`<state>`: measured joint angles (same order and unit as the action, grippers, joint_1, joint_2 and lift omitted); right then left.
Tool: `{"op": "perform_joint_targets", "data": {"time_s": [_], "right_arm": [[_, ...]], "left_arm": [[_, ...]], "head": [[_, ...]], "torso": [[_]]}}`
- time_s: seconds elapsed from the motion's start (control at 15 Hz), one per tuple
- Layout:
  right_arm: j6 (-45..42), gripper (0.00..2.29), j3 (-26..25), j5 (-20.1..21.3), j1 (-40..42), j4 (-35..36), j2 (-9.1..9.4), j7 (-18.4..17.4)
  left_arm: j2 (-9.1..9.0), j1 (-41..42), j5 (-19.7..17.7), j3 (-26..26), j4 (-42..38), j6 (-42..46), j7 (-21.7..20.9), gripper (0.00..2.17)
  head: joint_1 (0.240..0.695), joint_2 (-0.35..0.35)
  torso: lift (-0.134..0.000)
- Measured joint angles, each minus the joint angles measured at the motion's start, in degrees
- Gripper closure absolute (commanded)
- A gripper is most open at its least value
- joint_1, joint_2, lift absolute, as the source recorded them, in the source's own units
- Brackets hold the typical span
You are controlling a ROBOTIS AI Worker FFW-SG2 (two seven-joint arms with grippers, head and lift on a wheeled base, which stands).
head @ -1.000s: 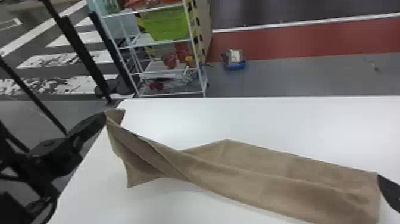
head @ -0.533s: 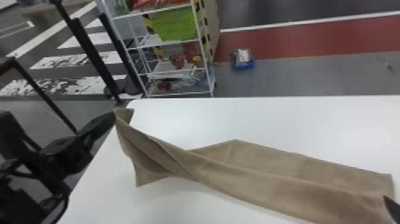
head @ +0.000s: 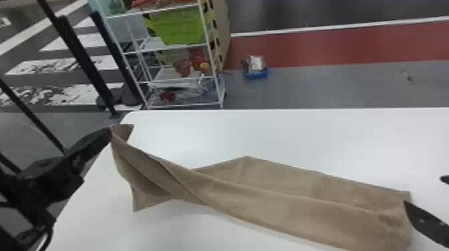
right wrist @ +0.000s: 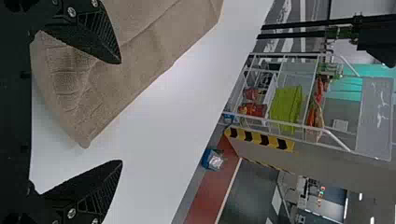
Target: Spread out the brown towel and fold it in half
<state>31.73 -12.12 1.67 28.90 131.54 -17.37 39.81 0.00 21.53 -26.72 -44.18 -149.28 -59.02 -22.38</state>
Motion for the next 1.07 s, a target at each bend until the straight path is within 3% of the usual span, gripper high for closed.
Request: {"op": "perform_joint_targets", "data": {"time_s": [0.13,0.27,0.67,0.8,1.07], "right_arm": [[2.4,0.13,-0.1,-2.8,-3.0,-3.3,1.45,0.0],[2.7,0.13,0.0,-3.1,-3.6,-4.5,2.56,-0.1],[0.3,0.13,-0.9,-3.8,-4.4,-6.9,2.87,-0.4],[-1.4,0.13,-0.9,-4.1,-5.2,-8.8,2.54,-0.4],[-3.5,0.13,-1.4,-5.7,-6.5,-11.8,1.35,-0.5]], "left_arm": [[0.00,1.9,0.0,-0.3,-0.8,-0.2,-0.3,1.62],[0.00,4.5,-0.1,-1.3,-2.8,-4.4,-0.1,1.62],[0.00,15.4,1.7,-2.2,-8.5,-12.1,2.6,1.62],[0.00,17.4,6.5,-1.8,-9.8,-18.6,2.9,1.62],[0.00,18.2,20.2,0.8,-8.4,-28.4,0.5,1.55]], "head": [[0.695,0.223],[0.695,0.227],[0.695,0.237],[0.695,0.257],[0.695,0.325]], "torso": [[-0.124],[-0.124],[-0.124],[-0.124],[-0.124]]}}
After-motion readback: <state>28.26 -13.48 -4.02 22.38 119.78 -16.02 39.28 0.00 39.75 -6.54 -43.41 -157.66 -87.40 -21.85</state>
